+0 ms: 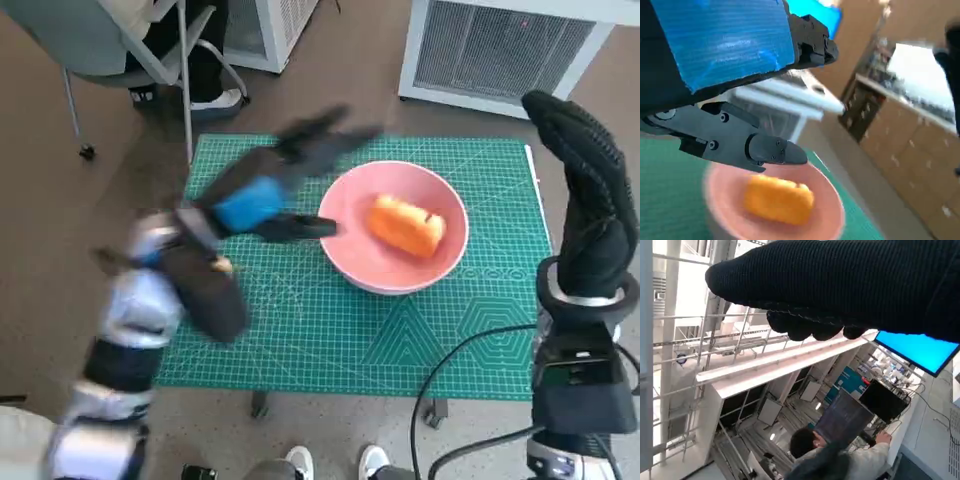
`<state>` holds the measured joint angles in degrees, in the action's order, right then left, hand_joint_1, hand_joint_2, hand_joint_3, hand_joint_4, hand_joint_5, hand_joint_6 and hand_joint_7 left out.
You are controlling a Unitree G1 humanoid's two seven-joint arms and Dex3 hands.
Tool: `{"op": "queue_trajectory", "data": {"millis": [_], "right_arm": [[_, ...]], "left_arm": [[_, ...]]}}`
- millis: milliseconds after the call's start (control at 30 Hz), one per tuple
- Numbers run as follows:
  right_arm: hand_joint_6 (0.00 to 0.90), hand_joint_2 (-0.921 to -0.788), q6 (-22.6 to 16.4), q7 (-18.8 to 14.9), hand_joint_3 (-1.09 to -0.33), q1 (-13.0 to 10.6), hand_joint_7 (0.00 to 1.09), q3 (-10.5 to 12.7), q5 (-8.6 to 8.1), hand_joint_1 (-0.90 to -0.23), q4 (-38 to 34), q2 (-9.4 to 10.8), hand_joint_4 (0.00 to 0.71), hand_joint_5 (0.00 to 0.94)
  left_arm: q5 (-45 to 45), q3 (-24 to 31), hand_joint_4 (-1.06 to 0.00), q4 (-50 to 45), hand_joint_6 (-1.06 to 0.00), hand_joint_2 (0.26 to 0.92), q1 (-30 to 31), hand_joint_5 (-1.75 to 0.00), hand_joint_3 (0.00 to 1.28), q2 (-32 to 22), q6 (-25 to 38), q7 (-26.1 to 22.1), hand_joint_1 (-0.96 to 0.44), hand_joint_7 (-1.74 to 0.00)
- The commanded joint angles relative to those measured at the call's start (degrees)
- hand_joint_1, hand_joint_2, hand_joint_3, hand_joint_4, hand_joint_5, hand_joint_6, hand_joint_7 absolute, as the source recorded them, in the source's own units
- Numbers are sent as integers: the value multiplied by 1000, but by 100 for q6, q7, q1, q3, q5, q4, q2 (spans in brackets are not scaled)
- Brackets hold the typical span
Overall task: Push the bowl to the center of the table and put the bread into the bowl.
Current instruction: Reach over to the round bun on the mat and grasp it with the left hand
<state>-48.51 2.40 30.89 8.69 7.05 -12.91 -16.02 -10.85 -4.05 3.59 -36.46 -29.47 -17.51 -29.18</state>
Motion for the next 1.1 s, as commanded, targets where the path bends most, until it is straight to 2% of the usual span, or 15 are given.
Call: {"op": "queue_trajectory", "data": {"millis": [33, 300, 567, 733, 1100], "right_arm": [[10, -921, 64, 10, -742, -155, 628, -36, 2, -579, 63, 58, 304, 0], [11, -921, 35, -52, -741, -153, 627, -76, -126, -577, 62, 89, 304, 0], [14, -921, -39, -83, -746, -83, 626, -161, -209, -554, -55, 131, 309, 3], [17, -921, -100, -94, -750, -30, 627, -212, -232, -550, -158, 151, 310, 3], [16, -921, -192, -279, -749, 77, 630, -264, -446, -558, -336, 75, 312, 3]], "left_arm": [[118, 506, -157, -719, -272, 921, 530, -55, 118, -698, 424, -301, -381, -155], [506, 1246, -184, -1097, -273, 920, 1268, -47, 70, -1555, 818, -798, -393, -165], [521, 1567, -197, -1265, -277, 921, 1954, -36, 56, -1847, 786, -799, -420, -158], [433, 1601, -205, -1249, -290, 921, 2285, -20, 68, -1929, 713, -770, -429, -132], [159, 1249, -189, -985, -285, 921, 2653, -3, 106, -1876, 966, -781, -427, -91]]}}
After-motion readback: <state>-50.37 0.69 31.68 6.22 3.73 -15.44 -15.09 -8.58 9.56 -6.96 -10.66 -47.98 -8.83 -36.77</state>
